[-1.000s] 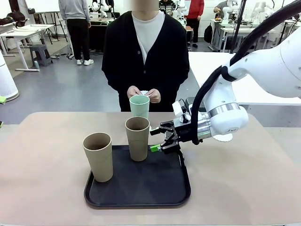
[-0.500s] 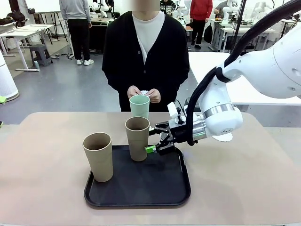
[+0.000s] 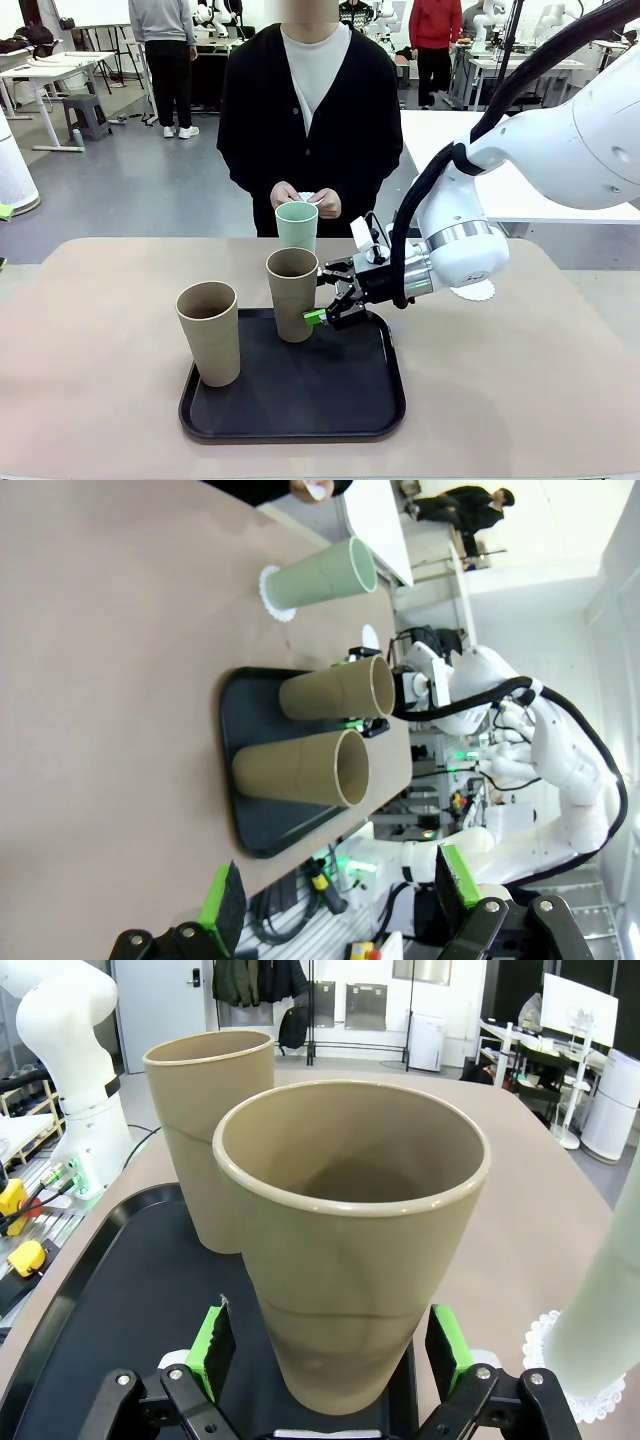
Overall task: Place coasters on the table and set cups on them.
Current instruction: Take one Reusable plastic cup from the Flat Tray and place it on a coaster set by the human.
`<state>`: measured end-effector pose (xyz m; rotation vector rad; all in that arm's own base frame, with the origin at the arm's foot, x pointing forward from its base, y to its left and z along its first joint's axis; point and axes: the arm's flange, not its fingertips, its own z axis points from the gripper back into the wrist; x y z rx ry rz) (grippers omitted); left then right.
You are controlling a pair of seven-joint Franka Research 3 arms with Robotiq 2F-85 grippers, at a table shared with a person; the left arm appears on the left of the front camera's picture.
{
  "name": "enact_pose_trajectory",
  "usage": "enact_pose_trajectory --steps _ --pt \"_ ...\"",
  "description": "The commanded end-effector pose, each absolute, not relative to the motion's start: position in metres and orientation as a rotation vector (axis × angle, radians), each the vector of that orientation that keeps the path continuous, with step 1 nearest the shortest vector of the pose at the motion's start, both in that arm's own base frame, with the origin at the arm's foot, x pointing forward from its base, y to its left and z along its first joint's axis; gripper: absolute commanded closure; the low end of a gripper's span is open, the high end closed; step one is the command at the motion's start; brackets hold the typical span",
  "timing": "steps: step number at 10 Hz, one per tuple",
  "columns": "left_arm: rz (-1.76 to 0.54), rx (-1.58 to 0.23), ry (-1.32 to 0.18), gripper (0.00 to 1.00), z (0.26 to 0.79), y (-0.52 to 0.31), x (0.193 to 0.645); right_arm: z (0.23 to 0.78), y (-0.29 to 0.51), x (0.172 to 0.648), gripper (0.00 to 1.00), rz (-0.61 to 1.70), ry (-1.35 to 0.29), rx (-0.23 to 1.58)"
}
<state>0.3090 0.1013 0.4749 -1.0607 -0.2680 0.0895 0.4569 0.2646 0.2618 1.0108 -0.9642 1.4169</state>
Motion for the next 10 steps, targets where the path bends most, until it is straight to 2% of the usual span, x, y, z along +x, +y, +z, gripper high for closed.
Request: enact_pose_trajectory --steps 1,7,8,9,10 --pt "0.086 -1.07 -0.271 0.0 0.475 0.101 0.308 0.253 0.28 0.463 0.0 1.401 -1.023 1.001" --pt "0.086 -1.07 -0.271 0.0 0.475 0.101 0.308 0.247 0.3 0.467 0.0 1.375 -1.013 1.055" --pt "0.086 -1.07 -0.271 0.0 0.475 0.101 0.308 0.246 0.299 0.467 0.33 1.386 -1.032 1.077" --pt "0.086 -1.07 -0.271 0.0 0.475 0.101 0.308 0.245 0.299 0.468 0.59 1.383 -1.03 1.076" --pt "0.086 -1.07 -0.271 0.0 0.475 0.101 0.308 0.244 0.299 0.469 0.93 1.384 -1.032 1.08"
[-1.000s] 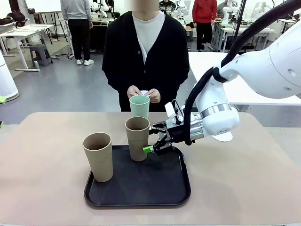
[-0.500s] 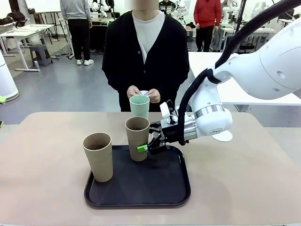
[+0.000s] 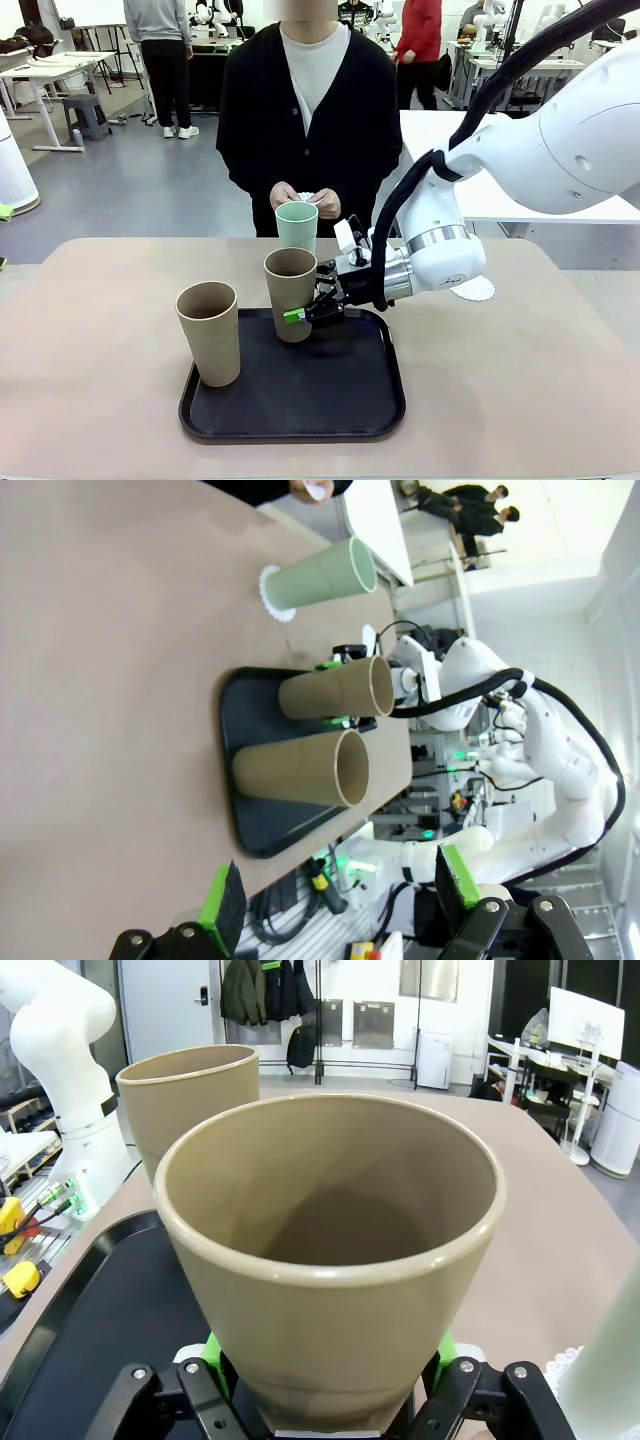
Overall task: Place coasters on the table and set cups on them.
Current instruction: Take one Reusable plastic cup from the Flat Tray and place it on a coaster set by the human.
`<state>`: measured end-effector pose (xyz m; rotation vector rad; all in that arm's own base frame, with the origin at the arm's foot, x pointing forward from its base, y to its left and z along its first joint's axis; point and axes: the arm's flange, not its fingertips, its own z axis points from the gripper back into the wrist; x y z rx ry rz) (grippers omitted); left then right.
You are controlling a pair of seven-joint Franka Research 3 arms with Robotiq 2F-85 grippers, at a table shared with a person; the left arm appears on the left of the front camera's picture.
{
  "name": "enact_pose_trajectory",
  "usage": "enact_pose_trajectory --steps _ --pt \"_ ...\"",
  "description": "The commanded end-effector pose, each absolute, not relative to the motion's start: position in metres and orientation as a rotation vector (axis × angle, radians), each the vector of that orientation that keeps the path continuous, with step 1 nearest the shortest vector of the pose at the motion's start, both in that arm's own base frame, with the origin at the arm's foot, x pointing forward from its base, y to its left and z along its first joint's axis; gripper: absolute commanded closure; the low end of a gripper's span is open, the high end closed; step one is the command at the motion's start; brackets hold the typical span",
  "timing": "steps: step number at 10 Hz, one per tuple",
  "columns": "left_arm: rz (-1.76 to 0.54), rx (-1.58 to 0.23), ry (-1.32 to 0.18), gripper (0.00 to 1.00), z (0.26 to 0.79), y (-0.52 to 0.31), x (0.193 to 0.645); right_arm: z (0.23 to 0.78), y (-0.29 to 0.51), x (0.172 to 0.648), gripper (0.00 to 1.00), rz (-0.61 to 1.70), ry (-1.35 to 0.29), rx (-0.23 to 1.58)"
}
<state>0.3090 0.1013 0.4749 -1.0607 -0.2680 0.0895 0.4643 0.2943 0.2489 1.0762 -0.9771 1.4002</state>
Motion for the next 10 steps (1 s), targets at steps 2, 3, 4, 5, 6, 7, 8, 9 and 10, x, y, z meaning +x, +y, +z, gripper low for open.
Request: enact_pose_trajectory --steps 2,3,4,5,6,7,8,9,10 --pt "0.086 -1.07 -0.271 0.0 0.475 0.101 0.308 0.243 0.298 0.468 1.0 1.378 -1.036 1.083" --pt "0.086 -1.07 -0.271 0.0 0.475 0.101 0.308 0.246 0.298 0.466 1.0 1.364 -1.035 1.086" --pt "0.086 -1.07 -0.271 0.0 0.475 0.101 0.308 0.264 0.295 0.453 1.0 1.326 -0.994 1.144" --pt "0.086 -1.07 -0.271 0.0 0.475 0.101 0.308 0.297 0.288 0.438 1.0 1.286 -1.014 1.185" --pt "0.086 -1.07 -0.271 0.0 0.475 0.101 0.308 0.334 0.278 0.424 1.0 1.287 -1.03 1.171" --pt "0.086 -1.07 -0.271 0.0 0.475 0.101 0.308 0.369 0.264 0.413 1.0 1.277 -1.053 1.155" --pt "0.086 -1.07 -0.271 0.0 0.475 0.101 0.308 0.402 0.251 0.403 1.0 1.284 -1.072 1.128" --pt "0.086 -1.07 -0.271 0.0 0.475 0.101 0.308 0.424 0.24 0.398 1.0 1.271 -1.059 1.105" --pt "0.086 -1.07 -0.271 0.0 0.475 0.101 0.308 0.439 0.234 0.392 1.0 1.271 -1.032 1.068"
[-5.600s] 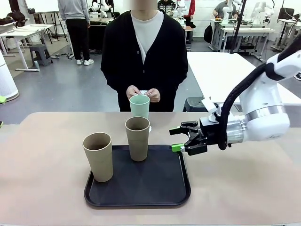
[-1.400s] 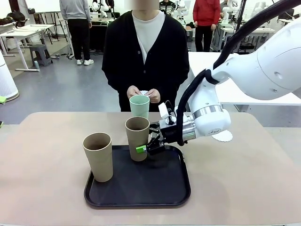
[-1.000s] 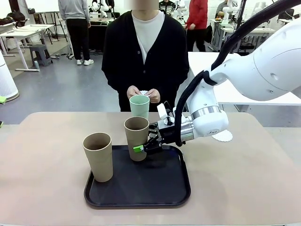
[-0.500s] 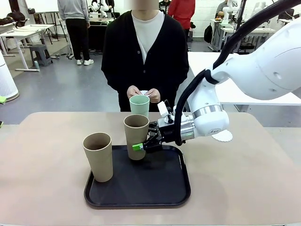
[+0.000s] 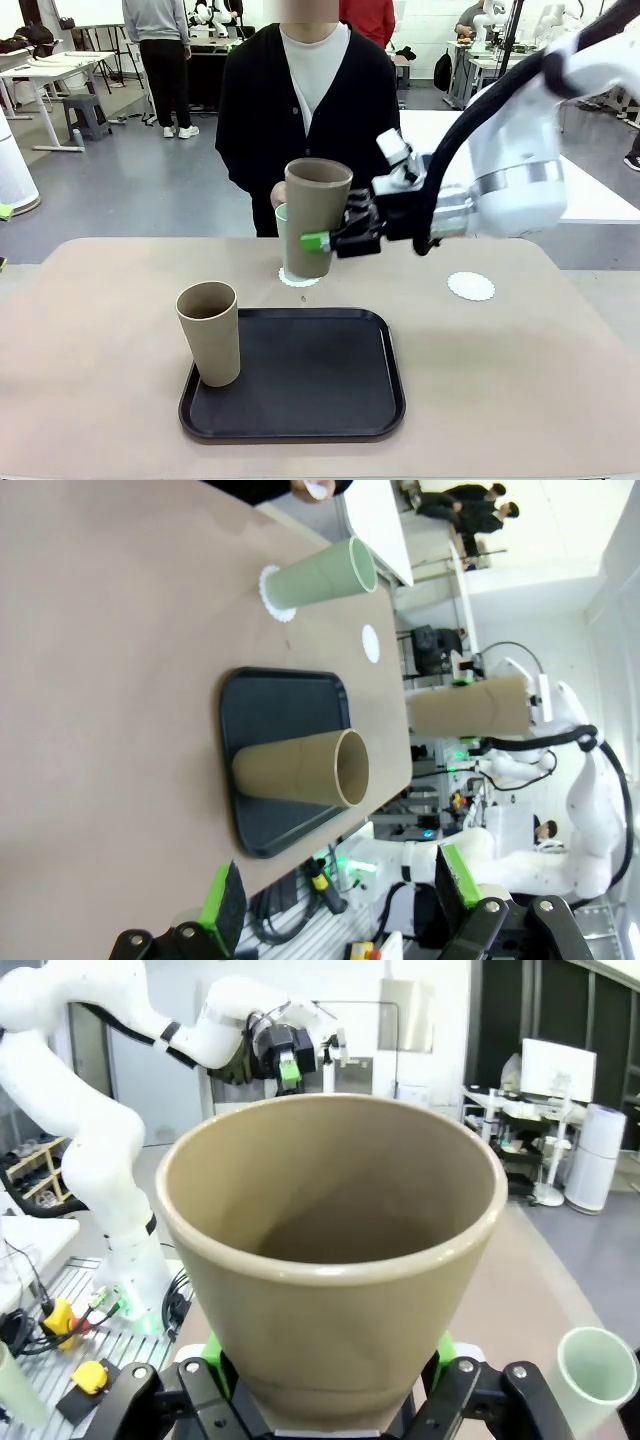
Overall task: Place coasters on the table and set cups on them.
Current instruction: Take one Reusable plastic cup from the Flat Tray and place it on a coaster set by the human.
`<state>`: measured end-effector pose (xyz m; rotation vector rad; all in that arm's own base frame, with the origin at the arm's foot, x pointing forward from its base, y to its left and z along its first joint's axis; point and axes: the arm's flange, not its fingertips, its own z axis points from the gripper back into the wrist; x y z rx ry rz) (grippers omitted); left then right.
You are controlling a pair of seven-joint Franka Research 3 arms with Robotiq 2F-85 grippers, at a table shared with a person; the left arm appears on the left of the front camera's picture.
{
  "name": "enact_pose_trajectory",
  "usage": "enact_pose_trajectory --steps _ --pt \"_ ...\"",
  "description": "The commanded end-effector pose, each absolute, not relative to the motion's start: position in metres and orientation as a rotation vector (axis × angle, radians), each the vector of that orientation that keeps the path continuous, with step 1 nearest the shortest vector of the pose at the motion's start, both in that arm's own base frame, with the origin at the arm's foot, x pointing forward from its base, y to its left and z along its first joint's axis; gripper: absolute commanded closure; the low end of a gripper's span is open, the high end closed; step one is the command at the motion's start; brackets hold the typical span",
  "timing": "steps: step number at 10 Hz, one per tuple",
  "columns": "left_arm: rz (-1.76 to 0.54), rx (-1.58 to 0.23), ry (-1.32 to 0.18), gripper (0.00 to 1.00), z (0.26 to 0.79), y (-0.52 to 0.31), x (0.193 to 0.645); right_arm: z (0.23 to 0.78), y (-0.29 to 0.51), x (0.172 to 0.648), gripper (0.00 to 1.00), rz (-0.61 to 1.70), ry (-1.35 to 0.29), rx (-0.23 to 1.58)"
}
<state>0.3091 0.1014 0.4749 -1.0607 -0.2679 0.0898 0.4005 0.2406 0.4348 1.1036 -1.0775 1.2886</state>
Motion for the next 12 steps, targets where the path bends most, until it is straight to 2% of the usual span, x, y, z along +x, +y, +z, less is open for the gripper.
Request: enact_pose_trajectory --steps 1,3,4,8,9,10,12 --pt "0.086 -1.07 -0.271 0.0 0.475 0.101 0.308 0.448 0.231 0.385 1.0 1.274 -1.021 1.048" --pt "0.086 -1.07 -0.271 0.0 0.475 0.101 0.308 0.453 0.228 0.381 1.0 1.288 -0.984 1.009" --pt "0.086 -1.07 -0.271 0.0 0.475 0.101 0.308 0.461 0.226 0.387 1.0 1.282 -1.059 1.054" --pt "0.086 -1.07 -0.271 0.0 0.475 0.101 0.308 0.461 0.226 0.387 1.0 1.282 -1.059 1.054" --pt "0.086 -1.07 -0.271 0.0 0.475 0.101 0.308 0.46 0.224 0.384 0.16 1.288 -1.039 1.036" --pt "0.086 -1.07 -0.271 0.0 0.475 0.101 0.308 0.469 0.208 0.415 0.16 1.326 -1.068 0.958" --pt "0.086 -1.07 -0.271 0.0 0.475 0.101 0.308 0.488 0.137 0.482 0.16 1.371 -1.009 0.914"
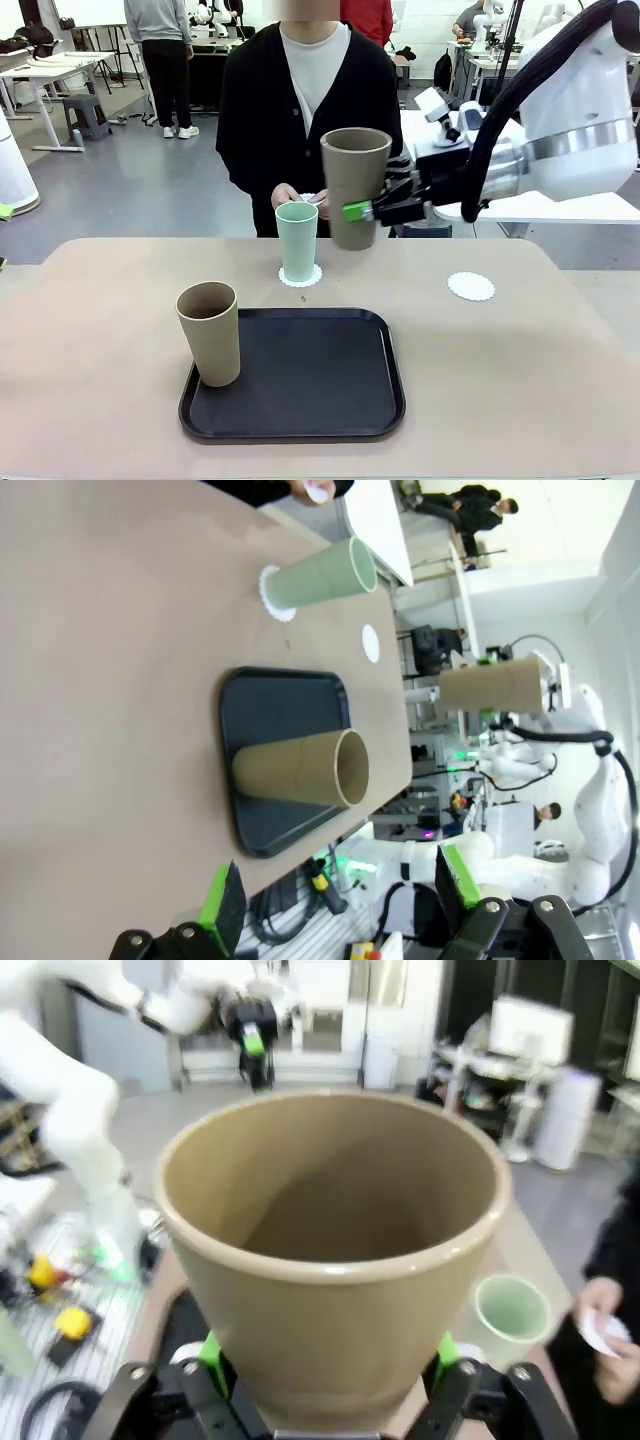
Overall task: Place coasters on the table and set cups on them.
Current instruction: Take one Reusable plastic cup from the Flat Tray and place it on a coaster set by the human.
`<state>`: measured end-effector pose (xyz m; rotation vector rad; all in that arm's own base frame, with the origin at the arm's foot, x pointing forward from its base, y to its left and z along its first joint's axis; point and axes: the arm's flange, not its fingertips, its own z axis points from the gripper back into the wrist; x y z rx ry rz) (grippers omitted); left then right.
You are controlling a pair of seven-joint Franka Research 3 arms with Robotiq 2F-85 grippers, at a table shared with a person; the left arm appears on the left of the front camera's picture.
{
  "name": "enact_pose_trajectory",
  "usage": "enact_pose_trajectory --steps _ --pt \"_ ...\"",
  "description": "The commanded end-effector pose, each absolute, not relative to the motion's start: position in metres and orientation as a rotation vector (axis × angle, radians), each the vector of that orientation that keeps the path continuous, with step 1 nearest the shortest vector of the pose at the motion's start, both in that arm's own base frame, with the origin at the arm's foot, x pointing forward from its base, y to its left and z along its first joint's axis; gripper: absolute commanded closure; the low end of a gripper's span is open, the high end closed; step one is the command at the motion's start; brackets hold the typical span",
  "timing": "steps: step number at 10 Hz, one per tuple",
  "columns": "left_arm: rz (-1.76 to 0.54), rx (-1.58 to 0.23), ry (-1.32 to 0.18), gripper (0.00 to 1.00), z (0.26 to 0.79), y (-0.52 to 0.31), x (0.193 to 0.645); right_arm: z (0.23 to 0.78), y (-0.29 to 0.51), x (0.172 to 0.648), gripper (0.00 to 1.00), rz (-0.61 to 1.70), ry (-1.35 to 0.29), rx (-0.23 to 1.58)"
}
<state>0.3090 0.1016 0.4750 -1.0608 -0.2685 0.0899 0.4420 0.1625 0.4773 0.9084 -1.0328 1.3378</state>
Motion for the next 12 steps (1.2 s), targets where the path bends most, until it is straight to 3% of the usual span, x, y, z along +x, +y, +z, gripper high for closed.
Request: enact_pose_trajectory --steps 1,5,12 --pt "0.086 -1.07 -0.271 0.0 0.475 0.101 0.308 0.501 0.102 0.5 0.16 1.354 -1.005 0.986" --pt "0.086 -1.07 -0.271 0.0 0.475 0.101 0.308 0.521 -0.009 0.537 0.16 1.1 -1.001 1.047" --pt "0.086 -1.07 -0.271 0.0 0.475 0.101 0.308 0.486 -0.055 0.522 0.16 1.226 -0.987 0.926"
